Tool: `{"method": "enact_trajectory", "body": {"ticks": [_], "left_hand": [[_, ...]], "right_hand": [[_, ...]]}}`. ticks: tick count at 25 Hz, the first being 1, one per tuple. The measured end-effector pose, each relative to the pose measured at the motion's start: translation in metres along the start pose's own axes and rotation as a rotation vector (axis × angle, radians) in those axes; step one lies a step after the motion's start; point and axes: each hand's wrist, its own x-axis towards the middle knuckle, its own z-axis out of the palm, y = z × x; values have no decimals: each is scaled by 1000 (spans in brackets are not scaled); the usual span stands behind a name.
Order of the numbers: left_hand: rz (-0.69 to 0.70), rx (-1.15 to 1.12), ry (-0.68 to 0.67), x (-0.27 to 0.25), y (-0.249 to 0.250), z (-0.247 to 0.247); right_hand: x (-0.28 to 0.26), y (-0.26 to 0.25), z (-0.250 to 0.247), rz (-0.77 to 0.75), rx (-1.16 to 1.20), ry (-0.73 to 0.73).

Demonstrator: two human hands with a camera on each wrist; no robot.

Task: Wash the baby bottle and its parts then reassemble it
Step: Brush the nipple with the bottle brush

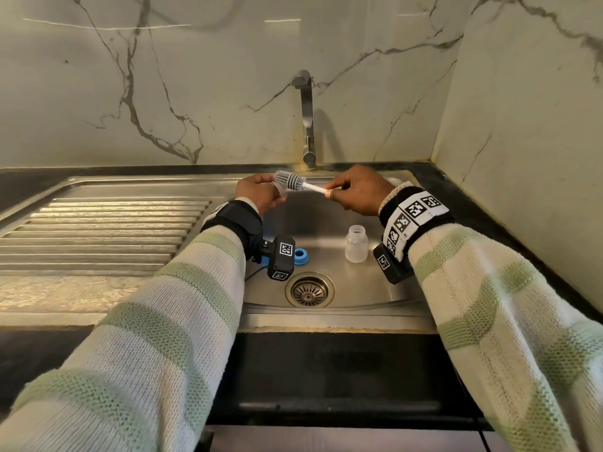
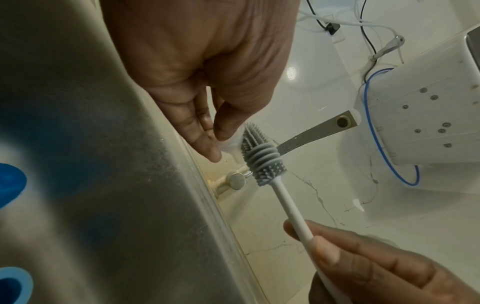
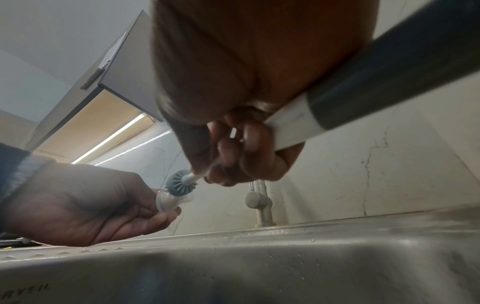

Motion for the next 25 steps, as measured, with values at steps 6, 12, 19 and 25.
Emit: {"method": "enact_trajectory", "body": {"ticks": [6, 12, 19, 25], "left_hand": [[-63, -115, -15, 4, -1, 0], [7, -76, 7, 1, 1, -1], [-44, -85, -34, 1, -2, 4], [-13, -140, -25, 4, -2, -2]], "right_hand": [[-1, -4, 1, -3, 15, 27], [0, -6, 2, -3, 21, 31], [-1, 0, -4, -1, 9, 49], [-3, 0, -7, 7, -10, 40]]}}
